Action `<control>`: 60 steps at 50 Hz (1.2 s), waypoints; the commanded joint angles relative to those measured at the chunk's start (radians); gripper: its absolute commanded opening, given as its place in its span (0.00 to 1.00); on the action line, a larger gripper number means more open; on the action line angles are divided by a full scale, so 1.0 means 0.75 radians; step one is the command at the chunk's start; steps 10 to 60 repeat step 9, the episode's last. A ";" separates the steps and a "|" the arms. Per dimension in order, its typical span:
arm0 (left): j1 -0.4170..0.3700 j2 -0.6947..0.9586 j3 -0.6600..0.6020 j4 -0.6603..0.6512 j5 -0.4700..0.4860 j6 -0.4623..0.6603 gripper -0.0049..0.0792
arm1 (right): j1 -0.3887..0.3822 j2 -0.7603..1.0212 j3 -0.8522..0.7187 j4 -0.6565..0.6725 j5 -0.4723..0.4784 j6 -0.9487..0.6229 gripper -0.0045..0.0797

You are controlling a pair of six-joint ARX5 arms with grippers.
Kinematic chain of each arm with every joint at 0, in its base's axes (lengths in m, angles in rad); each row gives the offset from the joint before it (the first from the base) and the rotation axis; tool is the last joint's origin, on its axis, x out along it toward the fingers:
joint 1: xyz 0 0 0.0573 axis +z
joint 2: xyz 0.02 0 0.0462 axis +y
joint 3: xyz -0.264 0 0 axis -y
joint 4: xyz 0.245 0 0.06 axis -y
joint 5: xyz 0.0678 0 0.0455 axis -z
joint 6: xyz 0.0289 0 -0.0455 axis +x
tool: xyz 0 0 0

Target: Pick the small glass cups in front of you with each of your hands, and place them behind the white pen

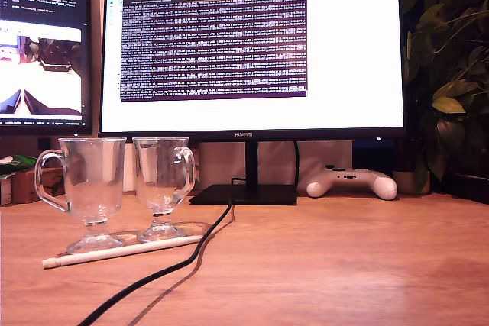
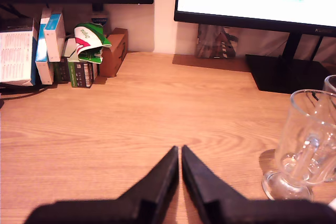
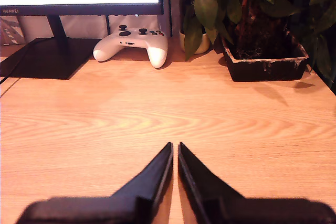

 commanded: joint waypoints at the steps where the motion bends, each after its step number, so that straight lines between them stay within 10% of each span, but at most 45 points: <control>1: -0.001 -0.011 -0.041 -0.025 0.002 -0.004 0.04 | -0.001 -0.001 -0.034 0.013 -0.001 0.003 0.04; 60: -0.001 -0.011 -0.041 -0.025 0.002 -0.004 0.04 | -0.001 -0.001 -0.034 0.013 -0.001 0.003 0.04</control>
